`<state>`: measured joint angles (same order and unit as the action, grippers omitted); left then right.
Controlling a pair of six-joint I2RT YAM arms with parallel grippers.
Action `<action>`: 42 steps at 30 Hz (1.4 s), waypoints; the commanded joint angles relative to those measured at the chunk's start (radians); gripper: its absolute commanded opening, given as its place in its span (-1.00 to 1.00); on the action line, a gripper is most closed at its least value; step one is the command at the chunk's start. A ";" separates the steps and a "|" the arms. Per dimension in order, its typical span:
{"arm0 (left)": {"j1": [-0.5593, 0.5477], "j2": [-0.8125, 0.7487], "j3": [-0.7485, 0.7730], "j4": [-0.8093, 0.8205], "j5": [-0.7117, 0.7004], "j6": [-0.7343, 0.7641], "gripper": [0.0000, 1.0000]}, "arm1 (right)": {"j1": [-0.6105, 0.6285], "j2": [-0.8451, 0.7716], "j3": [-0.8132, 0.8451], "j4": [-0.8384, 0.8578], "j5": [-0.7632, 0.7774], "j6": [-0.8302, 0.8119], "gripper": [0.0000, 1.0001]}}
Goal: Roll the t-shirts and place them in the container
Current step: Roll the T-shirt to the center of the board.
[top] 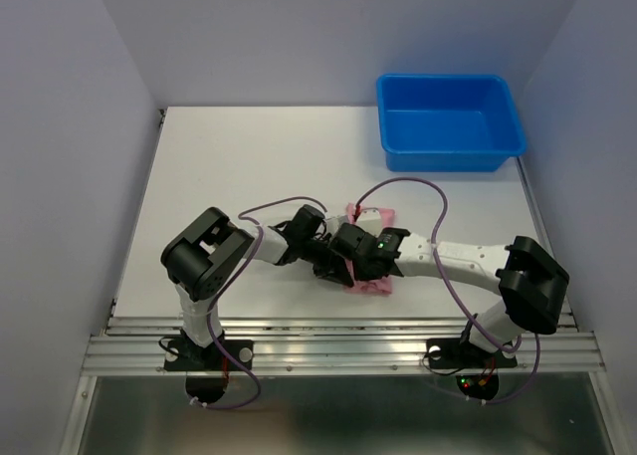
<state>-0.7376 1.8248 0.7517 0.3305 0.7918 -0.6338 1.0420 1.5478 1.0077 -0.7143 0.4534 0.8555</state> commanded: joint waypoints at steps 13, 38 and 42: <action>0.014 -0.032 -0.011 -0.064 0.006 0.065 -1.00 | 0.046 0.032 0.114 -0.111 0.140 -0.088 -0.99; 0.026 -0.078 0.021 -0.119 0.021 0.082 -1.00 | 0.104 0.077 0.092 0.015 0.042 -0.202 -0.36; 0.027 -0.114 0.046 -0.180 0.015 0.109 -1.00 | 0.104 -0.034 0.051 0.035 0.051 -0.159 -0.06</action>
<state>-0.7162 1.7813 0.7551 0.2150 0.8070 -0.5720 1.1347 1.6287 1.0828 -0.7227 0.4881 0.6521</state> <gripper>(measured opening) 0.025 0.433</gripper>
